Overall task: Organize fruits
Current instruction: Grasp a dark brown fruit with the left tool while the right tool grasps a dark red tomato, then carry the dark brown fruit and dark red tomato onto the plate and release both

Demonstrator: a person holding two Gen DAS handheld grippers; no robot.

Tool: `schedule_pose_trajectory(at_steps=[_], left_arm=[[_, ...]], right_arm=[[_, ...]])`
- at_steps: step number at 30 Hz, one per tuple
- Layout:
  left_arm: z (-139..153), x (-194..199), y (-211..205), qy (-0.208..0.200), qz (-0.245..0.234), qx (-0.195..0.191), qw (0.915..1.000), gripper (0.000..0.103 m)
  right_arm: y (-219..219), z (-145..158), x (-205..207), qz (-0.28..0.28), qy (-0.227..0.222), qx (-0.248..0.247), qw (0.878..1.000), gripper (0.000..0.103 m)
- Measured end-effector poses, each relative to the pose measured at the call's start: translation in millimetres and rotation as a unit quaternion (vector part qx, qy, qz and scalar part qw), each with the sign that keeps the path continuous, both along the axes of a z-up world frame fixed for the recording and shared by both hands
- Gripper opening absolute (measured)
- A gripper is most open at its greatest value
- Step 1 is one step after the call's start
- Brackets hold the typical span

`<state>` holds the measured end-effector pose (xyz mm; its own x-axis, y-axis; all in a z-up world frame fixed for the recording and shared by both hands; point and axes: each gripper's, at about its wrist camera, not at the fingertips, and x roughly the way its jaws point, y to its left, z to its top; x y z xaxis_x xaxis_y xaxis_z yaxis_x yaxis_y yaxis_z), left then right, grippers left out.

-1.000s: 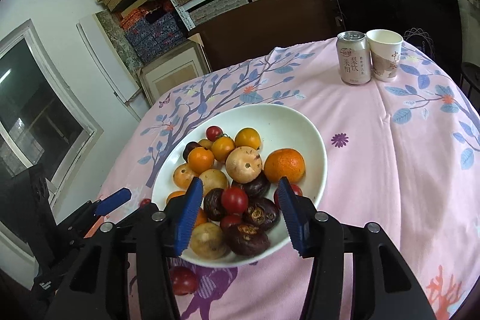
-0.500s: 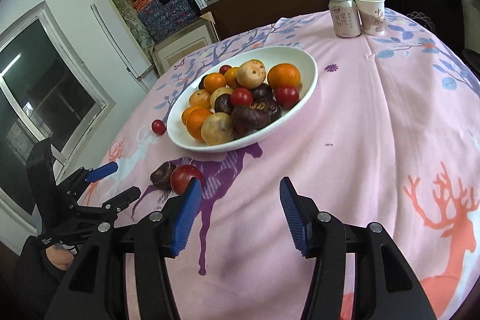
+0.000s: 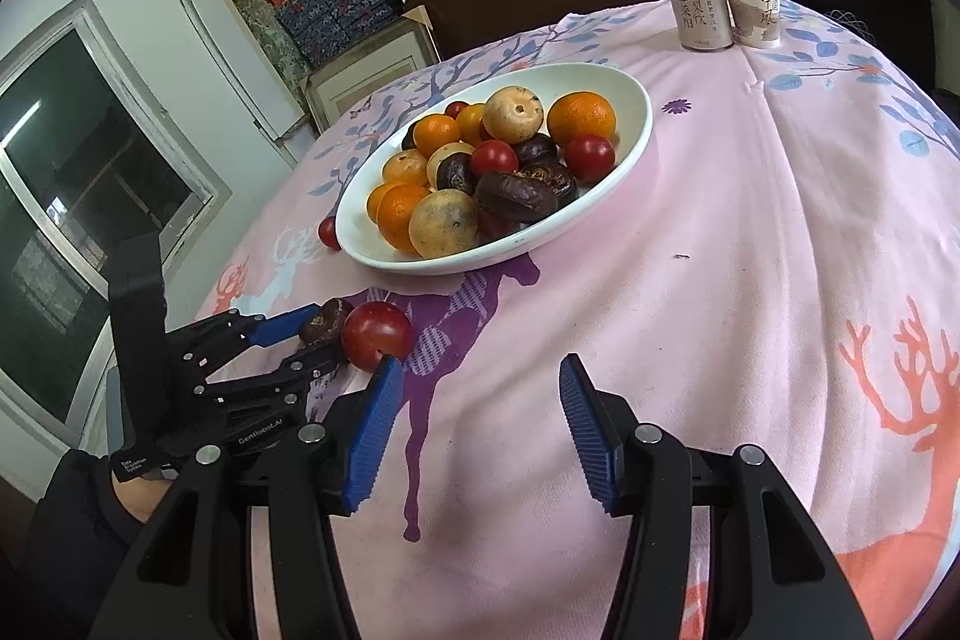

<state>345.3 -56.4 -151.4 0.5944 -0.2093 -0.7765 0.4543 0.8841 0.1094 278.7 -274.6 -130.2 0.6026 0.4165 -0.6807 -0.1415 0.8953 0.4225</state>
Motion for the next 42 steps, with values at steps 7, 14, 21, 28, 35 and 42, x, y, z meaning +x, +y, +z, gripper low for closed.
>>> schedule_pose_trajectory(at_steps=[7,14,21,28,35,42], left_arm=[[61,-41,67,-0.043,0.016,-0.099,0.994,0.042],[71,-63,99,-0.044,0.041,-0.094,0.9937,0.042],[64,-64,100,-0.034,0.04,-0.101,0.9935,0.042],[64,-58,83,-0.034,0.021,-0.103,0.9939,0.042],[72,-14,29,-0.037,0.002,-0.105,0.9938,0.042],[67,46,-8,-0.025,0.015,-0.12,0.9924,0.042]], right_arm=[[36,4,7,0.04,0.001,-0.047,0.998,0.055],[100,5,34,0.079,-0.008,-0.13,0.988,0.055],[122,-17,59,0.068,0.024,-0.17,0.983,0.041],[95,-3,41,0.059,0.0,-0.13,0.99,0.041],[46,36,41,0.019,-0.045,-0.098,0.994,0.041],[28,41,63,-0.002,-0.051,-0.096,0.994,0.041]])
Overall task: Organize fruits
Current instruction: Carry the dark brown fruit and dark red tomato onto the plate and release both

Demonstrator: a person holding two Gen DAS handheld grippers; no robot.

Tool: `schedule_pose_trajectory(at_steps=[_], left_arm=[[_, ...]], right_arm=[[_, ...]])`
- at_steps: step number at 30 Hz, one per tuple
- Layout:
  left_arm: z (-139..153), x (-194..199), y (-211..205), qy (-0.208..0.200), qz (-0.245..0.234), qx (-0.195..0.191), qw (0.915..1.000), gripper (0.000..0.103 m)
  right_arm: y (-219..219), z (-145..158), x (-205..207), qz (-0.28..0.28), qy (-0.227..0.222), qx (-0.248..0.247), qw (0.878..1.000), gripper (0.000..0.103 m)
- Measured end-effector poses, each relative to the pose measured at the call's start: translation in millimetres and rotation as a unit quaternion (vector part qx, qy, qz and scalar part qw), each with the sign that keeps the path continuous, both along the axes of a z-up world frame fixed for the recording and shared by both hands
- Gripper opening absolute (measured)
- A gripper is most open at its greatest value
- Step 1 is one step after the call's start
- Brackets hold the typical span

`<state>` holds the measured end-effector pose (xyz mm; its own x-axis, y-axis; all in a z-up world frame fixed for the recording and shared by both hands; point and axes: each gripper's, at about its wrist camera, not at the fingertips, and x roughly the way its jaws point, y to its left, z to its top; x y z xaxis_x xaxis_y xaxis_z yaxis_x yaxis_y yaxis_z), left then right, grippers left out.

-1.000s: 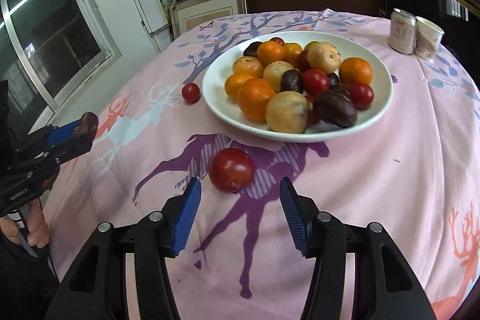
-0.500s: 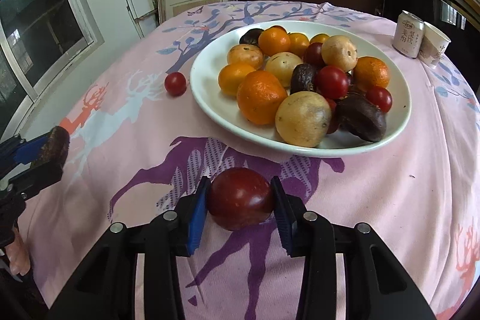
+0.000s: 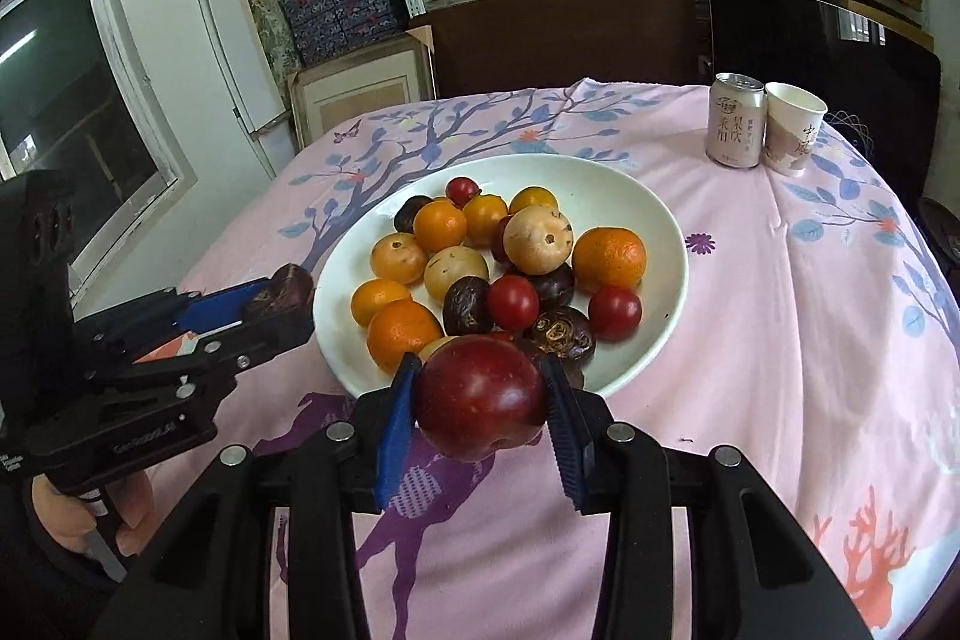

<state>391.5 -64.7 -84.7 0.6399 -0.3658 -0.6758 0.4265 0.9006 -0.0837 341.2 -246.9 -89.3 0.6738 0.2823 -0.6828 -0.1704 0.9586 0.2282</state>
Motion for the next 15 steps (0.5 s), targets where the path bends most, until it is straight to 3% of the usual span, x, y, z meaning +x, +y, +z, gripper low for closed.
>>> schedule_pose_trajectory(at_steps=[10,12,15], left_arm=[[-10,58,-6,0.03,0.024,-0.017,0.9991,0.043],[-9,63,9,0.038,0.038,-0.032,0.998,0.069],[-7,64,41,0.025,0.068,-0.037,0.9967,0.076]], right_arm=[[-3,-5,59,-0.008,0.007,0.002,1.0,0.042],[0,-8,66,-0.015,0.01,-0.017,1.0,0.047],[-10,-7,59,-0.024,-0.005,-0.002,1.0,0.052]])
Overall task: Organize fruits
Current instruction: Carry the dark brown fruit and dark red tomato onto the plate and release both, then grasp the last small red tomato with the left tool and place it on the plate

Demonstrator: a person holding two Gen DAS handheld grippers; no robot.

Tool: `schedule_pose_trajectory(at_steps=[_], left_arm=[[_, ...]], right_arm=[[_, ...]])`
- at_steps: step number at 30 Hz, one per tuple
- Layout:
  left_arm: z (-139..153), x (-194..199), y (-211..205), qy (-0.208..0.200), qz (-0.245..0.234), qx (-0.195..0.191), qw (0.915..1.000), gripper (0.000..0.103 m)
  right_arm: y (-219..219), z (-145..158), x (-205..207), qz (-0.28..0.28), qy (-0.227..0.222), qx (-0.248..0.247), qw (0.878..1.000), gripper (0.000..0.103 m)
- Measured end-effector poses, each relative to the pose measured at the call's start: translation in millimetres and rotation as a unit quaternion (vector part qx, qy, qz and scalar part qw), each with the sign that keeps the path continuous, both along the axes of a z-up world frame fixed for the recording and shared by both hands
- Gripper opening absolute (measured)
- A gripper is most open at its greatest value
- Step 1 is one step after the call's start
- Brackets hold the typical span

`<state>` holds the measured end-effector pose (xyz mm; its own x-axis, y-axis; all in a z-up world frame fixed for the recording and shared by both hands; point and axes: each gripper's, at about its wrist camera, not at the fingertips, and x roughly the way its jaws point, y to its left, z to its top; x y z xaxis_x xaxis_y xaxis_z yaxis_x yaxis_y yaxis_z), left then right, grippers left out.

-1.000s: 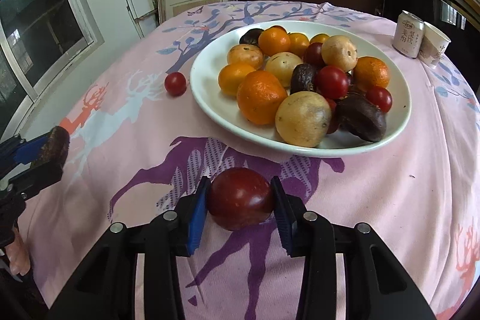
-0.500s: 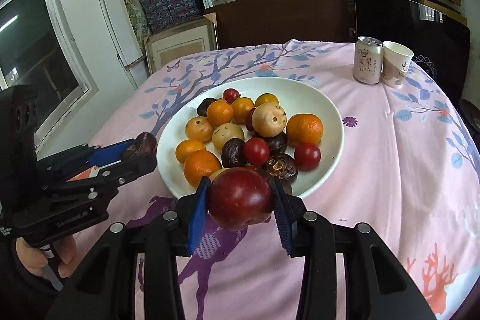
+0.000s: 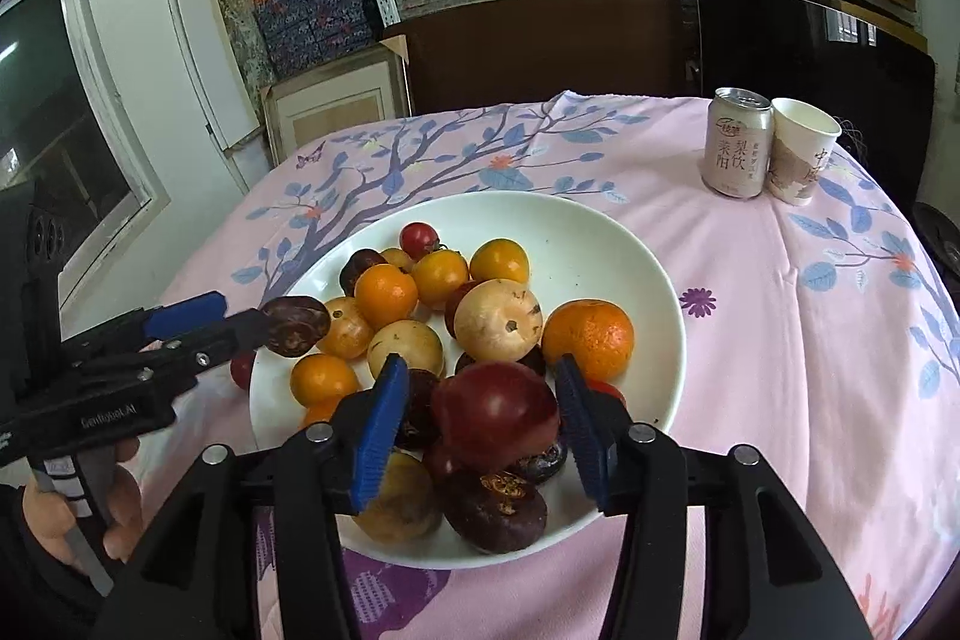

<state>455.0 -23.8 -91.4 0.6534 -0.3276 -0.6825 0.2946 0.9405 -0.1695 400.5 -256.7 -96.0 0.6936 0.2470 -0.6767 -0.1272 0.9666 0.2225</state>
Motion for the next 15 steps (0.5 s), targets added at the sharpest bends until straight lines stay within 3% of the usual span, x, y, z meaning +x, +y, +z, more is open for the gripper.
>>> schedule_pose_trajectory(at_steps=[4,6,15], left_arm=[[-11,-1,25,0.014,0.013,0.018,0.9996,0.072],[-23,-1,27,0.027,0.008,0.038,0.9989,0.056],[-60,17,29,0.066,0.024,0.066,0.9954,0.053]], right_arm=[[-10,-8,-8,-0.012,0.001,0.008,1.0,0.053],[-13,-10,-12,-0.016,0.001,0.011,1.0,0.053],[-18,-5,-30,-0.016,-0.008,0.01,1.0,0.053]])
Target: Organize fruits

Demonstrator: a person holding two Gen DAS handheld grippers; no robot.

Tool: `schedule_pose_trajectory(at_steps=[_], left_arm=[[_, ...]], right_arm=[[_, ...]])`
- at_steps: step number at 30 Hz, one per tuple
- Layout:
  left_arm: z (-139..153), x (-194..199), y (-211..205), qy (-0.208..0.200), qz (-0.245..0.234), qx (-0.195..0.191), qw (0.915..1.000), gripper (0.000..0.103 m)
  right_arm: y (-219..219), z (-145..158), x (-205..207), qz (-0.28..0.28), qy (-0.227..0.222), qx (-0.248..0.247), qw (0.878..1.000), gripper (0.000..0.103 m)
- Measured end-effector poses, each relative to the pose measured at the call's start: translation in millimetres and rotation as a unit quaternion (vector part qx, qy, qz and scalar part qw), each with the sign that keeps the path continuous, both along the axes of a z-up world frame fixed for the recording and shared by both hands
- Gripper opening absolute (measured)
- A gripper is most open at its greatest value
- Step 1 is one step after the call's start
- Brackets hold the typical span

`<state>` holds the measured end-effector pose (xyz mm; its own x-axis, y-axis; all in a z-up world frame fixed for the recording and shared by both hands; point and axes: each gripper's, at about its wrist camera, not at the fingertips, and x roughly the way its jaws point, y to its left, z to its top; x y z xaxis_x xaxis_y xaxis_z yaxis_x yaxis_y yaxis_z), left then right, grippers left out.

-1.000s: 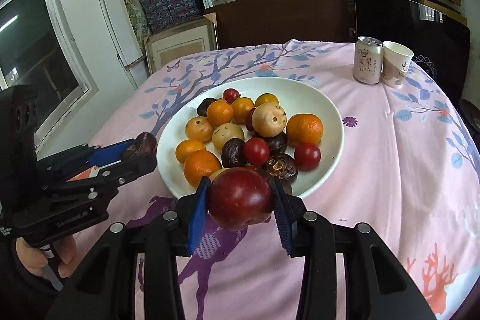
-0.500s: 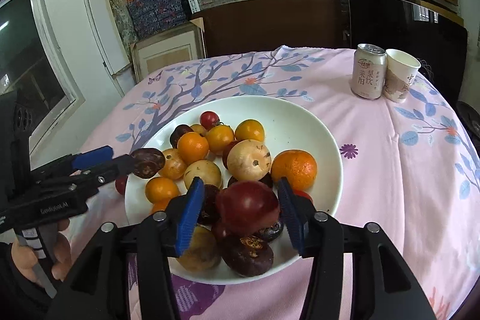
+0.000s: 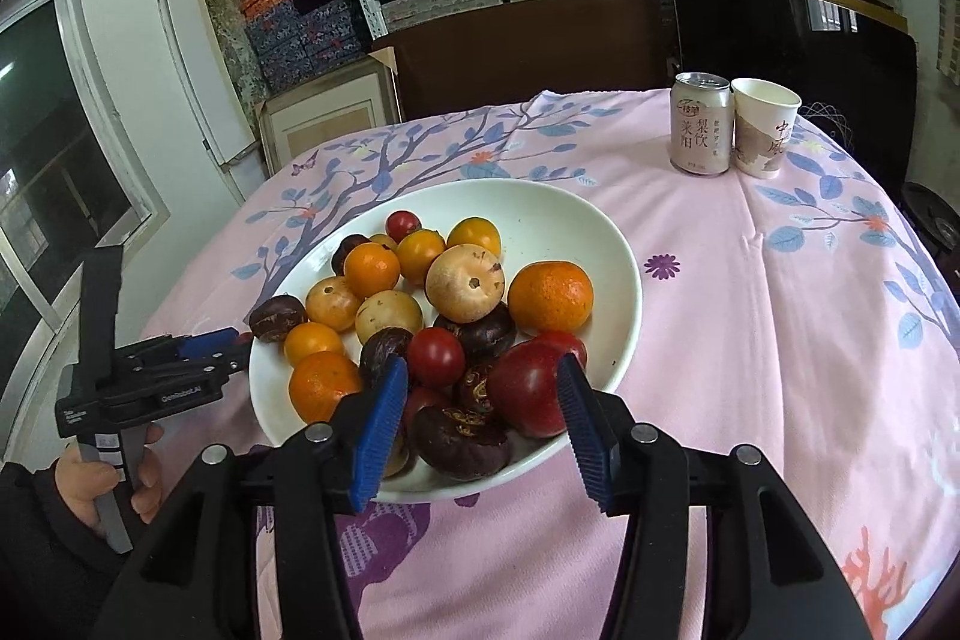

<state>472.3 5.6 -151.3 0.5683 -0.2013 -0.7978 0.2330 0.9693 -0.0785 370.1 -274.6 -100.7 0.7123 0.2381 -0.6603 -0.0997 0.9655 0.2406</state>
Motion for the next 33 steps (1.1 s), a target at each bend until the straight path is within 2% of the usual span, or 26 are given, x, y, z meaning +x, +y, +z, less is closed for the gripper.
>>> schedule_pose_trajectory(at_steps=[2,4,5,6,11,15,17,19,23,25,27,28,33], left_arm=[[-3,2,1,-0.004,0.001,-0.002,1.0,0.052],[-3,3,4,-0.005,0.006,-0.003,1.0,0.044],[-2,3,5,-0.004,0.005,-0.005,1.0,0.03],[-2,2,5,-0.004,0.002,-0.007,1.0,0.028],[7,-8,-5,-0.021,-0.016,-0.004,0.9997,0.028],[40,-20,-10,-0.058,-0.019,-0.038,0.9974,0.028],[59,-29,-25,-0.085,-0.033,-0.04,0.9951,0.028],[70,-36,-47,-0.095,-0.058,-0.038,0.993,0.028],[66,-39,-85,-0.089,-0.082,-0.023,0.9923,0.029],[58,-42,-97,-0.083,-0.087,-0.016,0.9926,0.047],[58,-45,-103,-0.099,-0.079,-0.006,0.9919,0.088],[60,-47,-103,-0.111,-0.07,-0.001,0.9913,0.095],[71,-47,-84,-0.107,-0.046,-0.006,0.9931,0.096]], right_arm=[[-2,2,-3,-0.001,-0.004,0.0,1.0,0.052],[-5,3,-5,-0.001,-0.007,0.001,1.0,0.052],[-6,4,-5,0.0,-0.008,0.002,1.0,0.052],[-6,3,-4,0.002,-0.006,0.004,1.0,0.05],[-1,-2,3,0.01,0.003,0.005,1.0,0.045],[4,2,7,0.016,-0.003,0.004,1.0,0.044],[7,4,9,0.019,-0.005,-0.002,1.0,0.044],[9,5,12,0.018,-0.004,-0.004,1.0,0.044],[5,12,12,0.013,-0.014,0.012,1.0,0.044],[3,17,9,0.012,-0.02,0.01,1.0,0.044],[0,19,7,0.011,-0.018,0.006,1.0,0.044],[-2,19,6,0.009,-0.017,0.006,1.0,0.044],[-10,20,-2,0.003,-0.017,0.009,1.0,0.044]])
